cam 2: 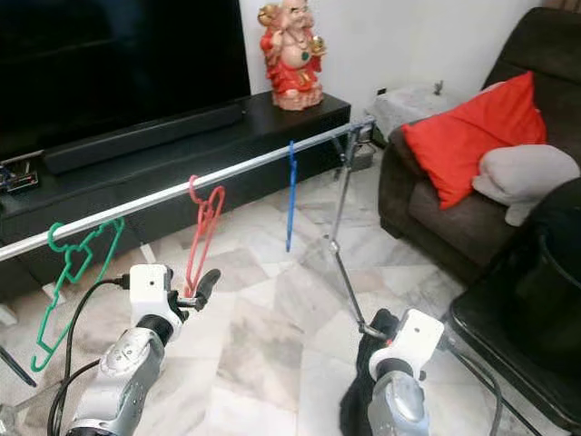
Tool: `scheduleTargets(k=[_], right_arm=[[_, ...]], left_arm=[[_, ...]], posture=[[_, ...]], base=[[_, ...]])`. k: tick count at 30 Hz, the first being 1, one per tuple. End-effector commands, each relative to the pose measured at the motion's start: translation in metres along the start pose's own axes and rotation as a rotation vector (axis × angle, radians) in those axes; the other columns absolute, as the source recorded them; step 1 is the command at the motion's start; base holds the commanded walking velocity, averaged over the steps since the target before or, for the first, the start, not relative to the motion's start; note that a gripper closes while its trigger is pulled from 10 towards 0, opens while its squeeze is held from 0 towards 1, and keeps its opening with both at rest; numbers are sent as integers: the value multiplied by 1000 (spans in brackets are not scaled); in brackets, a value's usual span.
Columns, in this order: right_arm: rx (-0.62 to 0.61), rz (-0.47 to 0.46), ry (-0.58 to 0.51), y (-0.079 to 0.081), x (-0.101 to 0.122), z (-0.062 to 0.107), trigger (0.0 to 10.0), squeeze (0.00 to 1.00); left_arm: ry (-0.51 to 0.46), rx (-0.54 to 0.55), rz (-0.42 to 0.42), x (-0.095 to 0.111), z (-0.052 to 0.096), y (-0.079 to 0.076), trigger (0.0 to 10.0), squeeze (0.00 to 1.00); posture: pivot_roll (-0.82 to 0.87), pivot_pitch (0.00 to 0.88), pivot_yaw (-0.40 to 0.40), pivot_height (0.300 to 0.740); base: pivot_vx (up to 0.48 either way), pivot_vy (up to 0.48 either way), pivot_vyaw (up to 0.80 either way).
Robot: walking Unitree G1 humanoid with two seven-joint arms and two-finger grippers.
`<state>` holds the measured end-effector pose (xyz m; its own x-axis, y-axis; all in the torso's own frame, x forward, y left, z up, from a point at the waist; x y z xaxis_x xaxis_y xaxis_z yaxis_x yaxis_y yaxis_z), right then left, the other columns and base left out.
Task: Hang hanger
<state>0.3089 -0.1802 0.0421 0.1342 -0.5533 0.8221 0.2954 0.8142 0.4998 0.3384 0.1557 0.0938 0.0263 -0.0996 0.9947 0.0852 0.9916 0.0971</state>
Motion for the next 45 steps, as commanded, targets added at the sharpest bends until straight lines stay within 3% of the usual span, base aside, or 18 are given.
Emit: scheduleTargets(k=[1,27,39,45], right_arm=[[14,-3,-17,4,3,-1,10000,0],[55,3,4,10,-1,-1,10000,0],[52,-14,-1,11,-1,0,10000,0],[45,-19,-15,9,1,0,10000,0]], left_arm=[[-12,-9,6,5,-2,-2,10000,0],[-26,18,3,9,-3,5,10000,0],[-72,-64,-10,16,0,-3,10000,0],[-103,-158,-93,15,16,-13,10000,0]], posture=[[35,33,70,740],[41,45,66,740],[44,50,66,740],[42,52,71,740]], base=[[360,0,0],[370,0,114],[58,0,0],[0,0,0]])
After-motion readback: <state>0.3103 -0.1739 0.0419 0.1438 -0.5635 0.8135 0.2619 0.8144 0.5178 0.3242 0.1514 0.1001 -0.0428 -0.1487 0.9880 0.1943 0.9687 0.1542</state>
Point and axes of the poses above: a point about 5 cm out from each wrist's last joint towards the gripper, its own z axis pointing back from the gripper into the wrist, its own x axis along the axis of the wrist's last joint, y = z × x, the point moved 3 cm from there along -z, pointing out of the wrist towards the gripper, and after that the axes turned 13 degrees about -z, right-handed, at the moved point
